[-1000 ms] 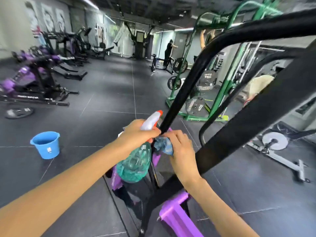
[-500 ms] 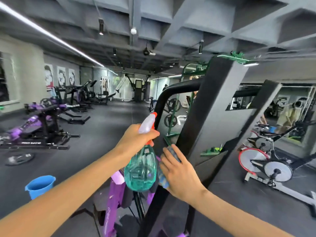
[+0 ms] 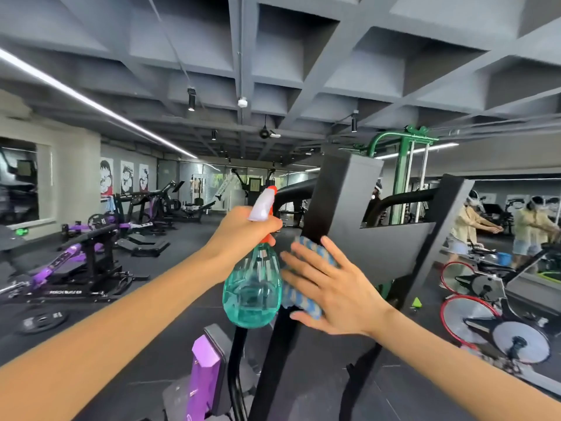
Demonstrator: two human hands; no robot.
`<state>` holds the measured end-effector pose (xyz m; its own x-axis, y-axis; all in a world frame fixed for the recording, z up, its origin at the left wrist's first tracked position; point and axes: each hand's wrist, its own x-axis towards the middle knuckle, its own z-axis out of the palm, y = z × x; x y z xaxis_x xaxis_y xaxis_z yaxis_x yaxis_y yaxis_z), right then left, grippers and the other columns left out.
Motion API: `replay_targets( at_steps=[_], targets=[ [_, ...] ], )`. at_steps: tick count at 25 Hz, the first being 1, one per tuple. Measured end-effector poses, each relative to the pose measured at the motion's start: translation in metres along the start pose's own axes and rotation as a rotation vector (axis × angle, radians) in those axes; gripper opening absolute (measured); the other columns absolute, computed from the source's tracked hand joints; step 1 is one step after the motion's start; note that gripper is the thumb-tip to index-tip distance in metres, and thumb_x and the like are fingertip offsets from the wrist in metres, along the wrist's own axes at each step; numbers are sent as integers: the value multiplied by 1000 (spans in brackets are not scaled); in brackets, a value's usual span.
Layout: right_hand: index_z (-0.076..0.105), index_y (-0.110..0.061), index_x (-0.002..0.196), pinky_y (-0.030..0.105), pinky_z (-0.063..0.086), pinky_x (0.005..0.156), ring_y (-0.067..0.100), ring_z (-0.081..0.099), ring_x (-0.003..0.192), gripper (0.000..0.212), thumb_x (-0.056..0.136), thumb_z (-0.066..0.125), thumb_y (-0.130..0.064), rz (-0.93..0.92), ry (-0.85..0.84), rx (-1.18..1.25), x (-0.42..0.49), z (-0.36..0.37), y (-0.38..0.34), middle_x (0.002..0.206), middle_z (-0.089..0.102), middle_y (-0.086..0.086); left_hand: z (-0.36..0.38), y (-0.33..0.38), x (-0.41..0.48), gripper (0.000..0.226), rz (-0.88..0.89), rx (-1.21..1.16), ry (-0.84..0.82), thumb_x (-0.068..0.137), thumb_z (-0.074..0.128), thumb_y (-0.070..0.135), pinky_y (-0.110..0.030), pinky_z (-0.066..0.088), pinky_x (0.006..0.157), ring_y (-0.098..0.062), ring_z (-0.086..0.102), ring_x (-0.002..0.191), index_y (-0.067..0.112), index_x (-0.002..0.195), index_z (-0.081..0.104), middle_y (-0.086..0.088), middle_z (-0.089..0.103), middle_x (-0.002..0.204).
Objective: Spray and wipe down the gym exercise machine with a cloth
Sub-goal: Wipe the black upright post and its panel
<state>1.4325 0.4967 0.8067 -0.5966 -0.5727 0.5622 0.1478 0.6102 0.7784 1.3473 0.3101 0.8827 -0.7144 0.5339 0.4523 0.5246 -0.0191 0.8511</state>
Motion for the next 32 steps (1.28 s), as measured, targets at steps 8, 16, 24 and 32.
replay_targets(
  at_steps=[8,16,24,32],
  targets=[
    [25,-26,146,47,19,117,17,13,147,55,97,45,-14,991,648,789,19,-1,25,158,16,1,35,32,7,44,182,31,56,90,65,34,-11,39,59,-13,53,67,-10,89,64,-13,56,70],
    [11,-35,149,26,19,117,9,11,146,64,98,44,-15,1006,643,1007,21,4,14,160,9,-1,49,39,17,50,296,333,17,84,72,28,-23,25,53,-6,36,57,14,56,33,0,34,65],
    [42,-18,141,24,32,112,11,36,137,58,89,47,8,946,553,880,-18,3,-3,147,39,5,54,40,6,41,317,414,56,91,63,26,-9,31,59,-12,37,89,13,62,38,-1,40,84],
    [57,-23,118,5,39,62,5,56,71,36,92,48,0,1554,411,998,-48,-36,4,86,64,-7,67,-12,-58,3,456,577,151,87,53,15,-31,31,76,-27,45,87,14,86,50,-2,50,97]
  ],
)
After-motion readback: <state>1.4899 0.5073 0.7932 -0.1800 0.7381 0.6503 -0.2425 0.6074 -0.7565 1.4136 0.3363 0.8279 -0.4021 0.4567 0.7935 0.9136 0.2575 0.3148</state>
